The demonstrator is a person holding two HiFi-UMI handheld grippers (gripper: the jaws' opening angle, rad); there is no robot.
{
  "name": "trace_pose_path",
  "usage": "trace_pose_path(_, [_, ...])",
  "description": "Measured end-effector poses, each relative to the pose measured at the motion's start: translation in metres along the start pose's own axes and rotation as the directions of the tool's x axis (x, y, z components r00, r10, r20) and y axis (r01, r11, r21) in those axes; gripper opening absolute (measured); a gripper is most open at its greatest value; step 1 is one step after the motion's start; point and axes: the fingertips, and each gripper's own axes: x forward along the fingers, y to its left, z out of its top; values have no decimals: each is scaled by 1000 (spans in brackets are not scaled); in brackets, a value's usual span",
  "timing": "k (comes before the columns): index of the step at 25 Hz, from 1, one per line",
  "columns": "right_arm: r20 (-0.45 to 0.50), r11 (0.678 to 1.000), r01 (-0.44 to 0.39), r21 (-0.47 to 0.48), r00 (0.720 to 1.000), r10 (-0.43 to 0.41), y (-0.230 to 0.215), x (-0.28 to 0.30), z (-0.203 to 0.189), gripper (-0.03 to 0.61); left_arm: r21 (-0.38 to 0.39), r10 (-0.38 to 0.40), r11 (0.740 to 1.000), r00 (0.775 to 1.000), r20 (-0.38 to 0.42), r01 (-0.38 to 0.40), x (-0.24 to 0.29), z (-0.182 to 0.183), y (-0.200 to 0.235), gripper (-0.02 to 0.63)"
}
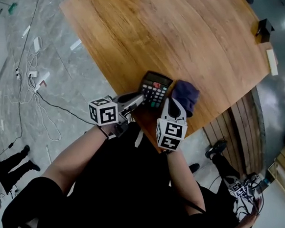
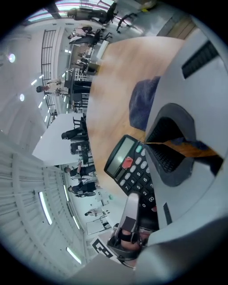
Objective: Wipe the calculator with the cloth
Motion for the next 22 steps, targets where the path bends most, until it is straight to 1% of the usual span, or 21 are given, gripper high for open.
trace_pose_path(2, [3, 997, 67, -25, 998, -67, -15, -10, 4, 17, -42, -35, 998, 999, 20, 36, -1, 1, -5, 71])
trace_pose_path(5, [-22, 985, 166, -40, 986, -167, -46, -21, 3, 17, -102, -80, 991, 996, 50, 84, -1, 2, -13, 69])
trace_pose_path(7, [-56, 981, 193, -29, 979, -195, -63, -23, -2, 18, -121, -102, 987, 992, 68, 110, -1, 6, -19, 69])
trace_pose_path(8, [-81, 982, 189, -22, 978, -191, -68, -21, -6, 21, -121, -111, 985, 991, 73, 120, -1, 8, -23, 69])
trace_pose_path(10, [-138, 986, 167, -14, 976, -168, -73, -15, -16, 110, -113, -125, 985, 989, 75, 133, -2, 11, -29, 69])
trace_pose_path(12, [-185, 988, 157, -16, 970, -157, -75, -6, -28, 133, -109, -128, 985, 989, 80, 137, -3, 13, -32, 69])
trace_pose_path(16, [-187, 989, 147, -13, 971, -147, -77, 4, -32, 132, -110, -134, 983, 986, 98, 145, -7, 17, -32, 69])
trace_pose_path(19, [-180, 993, 118, -26, 976, -121, -74, 6, -33, 127, -109, -130, 984, 986, 104, 141, -10, 12, -31, 69])
trace_pose_path(20, [-177, 993, 110, -37, 977, -115, -73, 7, -33, 101, -110, -130, 984, 986, 108, 142, -10, 12, -32, 69])
trace_pose_path(22, [-149, 993, 105, -48, 983, -111, -73, 2, -24, 74, -114, -132, 983, 984, 120, 146, -10, 13, -36, 69])
